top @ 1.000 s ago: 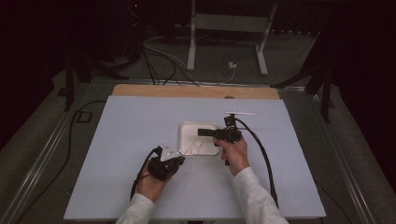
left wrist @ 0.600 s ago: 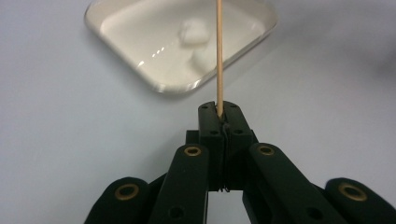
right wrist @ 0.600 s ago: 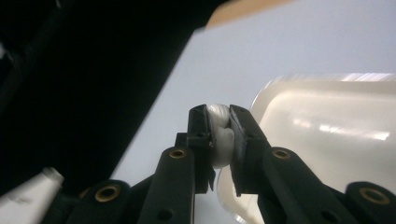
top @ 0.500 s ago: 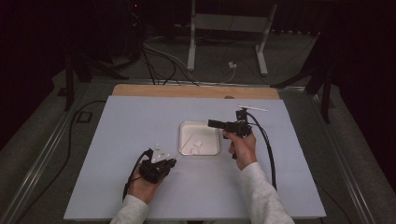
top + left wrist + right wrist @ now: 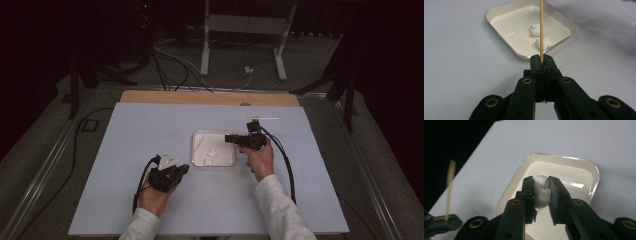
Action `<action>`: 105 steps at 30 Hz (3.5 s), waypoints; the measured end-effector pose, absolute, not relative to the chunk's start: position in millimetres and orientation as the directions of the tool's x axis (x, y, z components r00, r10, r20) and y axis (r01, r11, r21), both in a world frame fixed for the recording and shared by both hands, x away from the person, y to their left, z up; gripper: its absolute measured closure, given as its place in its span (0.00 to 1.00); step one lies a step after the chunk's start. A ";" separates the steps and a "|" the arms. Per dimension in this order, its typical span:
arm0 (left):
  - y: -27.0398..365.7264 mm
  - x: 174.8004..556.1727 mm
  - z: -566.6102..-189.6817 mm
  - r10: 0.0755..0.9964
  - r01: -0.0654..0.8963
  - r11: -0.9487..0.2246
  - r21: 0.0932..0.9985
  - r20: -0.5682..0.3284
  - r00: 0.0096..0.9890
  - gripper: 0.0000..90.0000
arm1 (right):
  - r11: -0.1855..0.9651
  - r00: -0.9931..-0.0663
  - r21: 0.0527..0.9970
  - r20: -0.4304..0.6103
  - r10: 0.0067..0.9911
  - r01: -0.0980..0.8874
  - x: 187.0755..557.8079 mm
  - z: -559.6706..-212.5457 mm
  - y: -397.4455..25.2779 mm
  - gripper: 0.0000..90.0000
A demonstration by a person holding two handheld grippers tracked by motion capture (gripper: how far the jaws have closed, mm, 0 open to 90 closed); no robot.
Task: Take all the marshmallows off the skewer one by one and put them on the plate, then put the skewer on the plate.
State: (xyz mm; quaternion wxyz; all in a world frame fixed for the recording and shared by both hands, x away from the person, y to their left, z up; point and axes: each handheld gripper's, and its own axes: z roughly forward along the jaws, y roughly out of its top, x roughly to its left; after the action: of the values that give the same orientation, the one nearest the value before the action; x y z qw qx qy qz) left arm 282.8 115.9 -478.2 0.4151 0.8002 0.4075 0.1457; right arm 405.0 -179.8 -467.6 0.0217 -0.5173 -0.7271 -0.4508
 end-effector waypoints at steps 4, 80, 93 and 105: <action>115.0 287.0 -475.1 0.774 0.531 -0.308 0.789 -0.116 0.622 1.00 | 0.082 -0.465 0.621 0.487 0.739 0.779 407.0 -476.3 -174.9 0.80; 63.0 352.6 -497.0 0.851 0.691 -0.173 0.702 -0.246 0.463 1.00 | 0.120 -0.554 0.866 0.198 0.809 0.485 319.7 -448.2 -237.0 0.00; 59.5 356.9 -509.0 0.877 0.735 -0.162 0.658 -0.246 0.413 0.99 | 0.089 -0.544 0.873 0.217 0.810 0.480 310.0 -452.7 -249.1 0.00; 72.9 350.9 -500.3 0.818 0.724 -0.095 0.683 -0.361 0.448 0.51 | 0.091 -0.554 0.877 0.214 0.804 0.471 306.3 -451.1 -250.4 0.00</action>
State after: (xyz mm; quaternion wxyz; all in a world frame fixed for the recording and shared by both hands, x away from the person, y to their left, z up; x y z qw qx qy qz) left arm 350.9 72.9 -500.3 0.4238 0.7380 0.5222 0.0555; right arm 306.3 -250.4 -451.1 -0.1638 -0.4429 -0.7201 -0.5084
